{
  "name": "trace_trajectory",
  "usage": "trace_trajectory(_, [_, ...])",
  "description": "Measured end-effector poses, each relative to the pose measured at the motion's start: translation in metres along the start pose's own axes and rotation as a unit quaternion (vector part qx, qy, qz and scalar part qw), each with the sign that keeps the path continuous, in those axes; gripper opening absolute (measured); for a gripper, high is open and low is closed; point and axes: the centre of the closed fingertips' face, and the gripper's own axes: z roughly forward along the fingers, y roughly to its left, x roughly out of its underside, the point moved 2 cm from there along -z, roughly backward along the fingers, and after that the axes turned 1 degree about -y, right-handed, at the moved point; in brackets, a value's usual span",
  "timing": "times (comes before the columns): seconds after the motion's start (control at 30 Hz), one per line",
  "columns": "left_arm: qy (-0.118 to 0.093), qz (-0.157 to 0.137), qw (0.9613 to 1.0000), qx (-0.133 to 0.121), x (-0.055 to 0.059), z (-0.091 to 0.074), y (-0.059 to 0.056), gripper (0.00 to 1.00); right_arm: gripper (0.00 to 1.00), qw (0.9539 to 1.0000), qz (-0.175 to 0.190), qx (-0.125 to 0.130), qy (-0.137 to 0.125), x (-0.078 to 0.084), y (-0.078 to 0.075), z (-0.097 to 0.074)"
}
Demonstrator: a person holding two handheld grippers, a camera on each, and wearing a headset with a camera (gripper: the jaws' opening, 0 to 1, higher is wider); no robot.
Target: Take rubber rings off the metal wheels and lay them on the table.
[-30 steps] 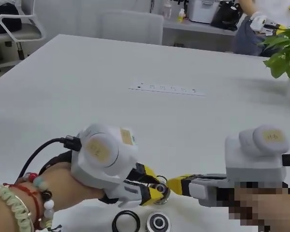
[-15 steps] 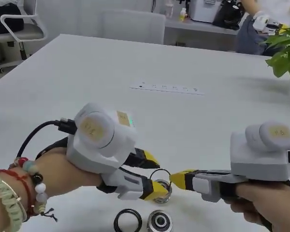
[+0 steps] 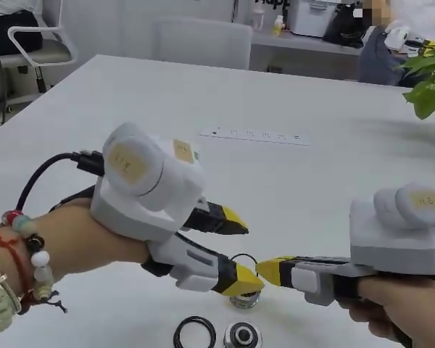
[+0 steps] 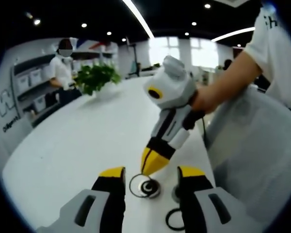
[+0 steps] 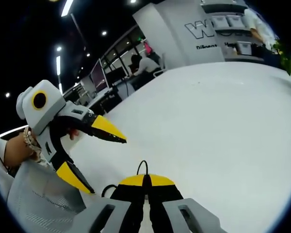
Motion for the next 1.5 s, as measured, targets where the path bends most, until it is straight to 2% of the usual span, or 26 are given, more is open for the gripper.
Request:
trace_trajectory(0.13, [-0.008,0.007,0.9999,-0.011,-0.005,-0.012,0.003,0.46,0.00,1.0000,0.002,-0.001,-0.005,-0.003,0.001,-0.001])
trace_trajectory(0.4, [-0.019,0.001,0.9991,-0.039,-0.009,-0.039,0.010,0.50,0.00,0.9999,0.002,-0.004,-0.010,-0.006,0.002,-0.001])
trace_trajectory(0.63, [-0.015,0.007,0.9977,-0.065,-0.005,-0.063,0.012,0.52,0.00,0.9998,0.002,-0.012,-0.013,-0.007,0.008,-0.001])
trace_trajectory(1.0, [-0.019,0.007,0.9958,-0.090,-0.001,-0.092,-0.004,0.55,0.00,0.9996,0.002,-0.026,-0.010,-0.007,0.016,0.001])
trace_trajectory(1.23, [-0.030,-0.008,0.9935,-0.109,0.002,-0.106,-0.015,0.56,0.00,0.9990,0.013,-0.043,-0.006,-0.005,0.024,0.003])
trace_trajectory(1.4, [-0.024,-0.015,0.9923,-0.121,0.011,-0.112,-0.021,0.59,0.00,0.9987,0.013,-0.049,-0.003,-0.003,0.027,0.004])
trace_trajectory(1.43, [-0.025,-0.020,0.9920,-0.122,0.017,-0.114,-0.020,0.59,0.00,0.9986,0.013,-0.050,-0.002,-0.003,0.029,0.004])
trace_trajectory(1.5, [-0.027,-0.027,0.9917,-0.122,0.021,-0.116,-0.021,0.60,0.00,0.9985,0.013,-0.054,-0.001,-0.002,0.030,0.005])
